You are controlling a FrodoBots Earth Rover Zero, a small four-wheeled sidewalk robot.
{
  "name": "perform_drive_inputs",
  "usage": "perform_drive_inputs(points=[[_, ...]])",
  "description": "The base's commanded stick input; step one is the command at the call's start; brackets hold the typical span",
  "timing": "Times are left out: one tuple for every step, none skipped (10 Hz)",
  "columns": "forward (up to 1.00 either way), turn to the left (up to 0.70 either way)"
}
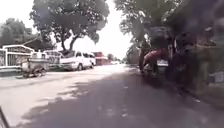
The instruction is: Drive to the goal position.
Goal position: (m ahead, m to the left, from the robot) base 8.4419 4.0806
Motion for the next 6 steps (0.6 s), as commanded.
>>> perform_drive_inputs(points=[[0.7, 0.01], [0.7, 0.01], [0.7, 0.01], [0.7, 0.01], [0.7, 0.01], [0.7, 0.01]])
